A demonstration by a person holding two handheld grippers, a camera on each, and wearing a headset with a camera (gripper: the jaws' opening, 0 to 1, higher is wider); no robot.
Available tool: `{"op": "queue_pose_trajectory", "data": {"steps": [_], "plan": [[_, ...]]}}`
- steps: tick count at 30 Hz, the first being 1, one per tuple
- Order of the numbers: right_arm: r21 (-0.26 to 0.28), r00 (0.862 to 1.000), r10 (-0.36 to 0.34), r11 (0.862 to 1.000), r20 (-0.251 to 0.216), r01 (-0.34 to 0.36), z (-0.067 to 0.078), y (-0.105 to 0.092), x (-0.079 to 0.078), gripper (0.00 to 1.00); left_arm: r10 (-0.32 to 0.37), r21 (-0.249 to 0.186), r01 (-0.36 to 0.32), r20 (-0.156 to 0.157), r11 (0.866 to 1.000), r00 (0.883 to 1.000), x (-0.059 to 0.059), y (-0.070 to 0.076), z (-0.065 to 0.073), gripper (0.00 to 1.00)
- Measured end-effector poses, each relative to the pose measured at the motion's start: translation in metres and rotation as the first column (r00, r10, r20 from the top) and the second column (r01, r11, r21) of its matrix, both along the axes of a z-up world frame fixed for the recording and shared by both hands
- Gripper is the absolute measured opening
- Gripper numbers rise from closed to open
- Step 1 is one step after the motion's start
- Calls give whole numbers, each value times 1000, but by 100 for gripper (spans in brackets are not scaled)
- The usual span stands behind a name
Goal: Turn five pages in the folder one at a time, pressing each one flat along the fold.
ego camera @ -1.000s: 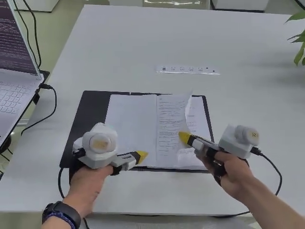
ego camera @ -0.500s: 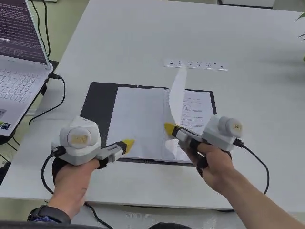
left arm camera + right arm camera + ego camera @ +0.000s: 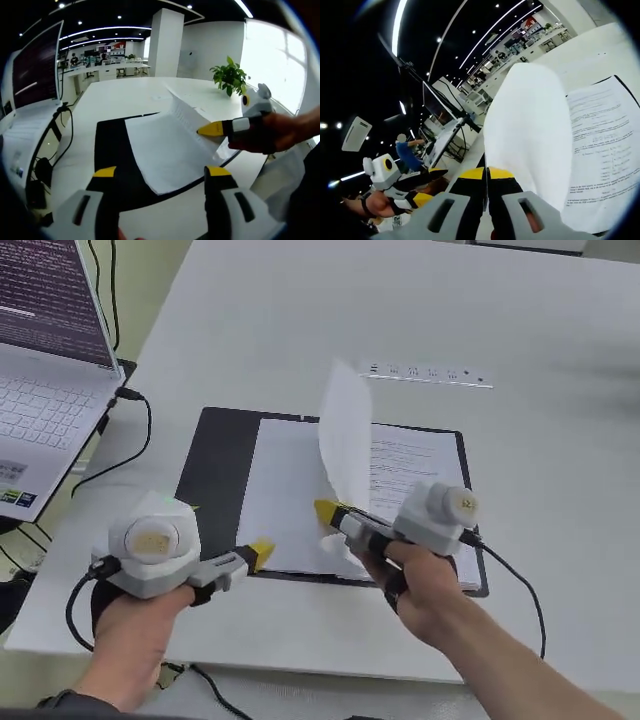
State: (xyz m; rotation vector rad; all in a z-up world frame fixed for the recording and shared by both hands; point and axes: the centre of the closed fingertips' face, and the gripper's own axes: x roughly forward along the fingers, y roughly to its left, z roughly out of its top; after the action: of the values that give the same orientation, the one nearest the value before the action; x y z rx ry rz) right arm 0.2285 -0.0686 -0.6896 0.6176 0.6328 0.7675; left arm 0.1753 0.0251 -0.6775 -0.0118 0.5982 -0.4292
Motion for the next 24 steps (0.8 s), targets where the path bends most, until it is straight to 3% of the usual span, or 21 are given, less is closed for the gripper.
{"op": "queue_pose_trajectory", "data": {"steps": [4, 14, 18, 24], "plan": [[-17, 1000, 21, 1000, -8, -21, -8, 10, 2, 0, -6, 7, 6, -11, 1000, 1000, -3, 13, -2, 69], [19, 999, 36, 999, -38, -36, -14, 40, 5, 0, 1, 4, -1, -13, 1000, 1000, -2, 33, -4, 68], [14, 997, 39, 999, -64, -39, -25, 52, 6, 0, 6, 0, -6, -17, 1000, 1000, -2, 37, -6, 68], [-7, 991, 55, 998, -120, -56, -51, 65, 0, 0, 5, -8, -5, -29, 1000, 1000, -3, 40, -11, 68]]}}
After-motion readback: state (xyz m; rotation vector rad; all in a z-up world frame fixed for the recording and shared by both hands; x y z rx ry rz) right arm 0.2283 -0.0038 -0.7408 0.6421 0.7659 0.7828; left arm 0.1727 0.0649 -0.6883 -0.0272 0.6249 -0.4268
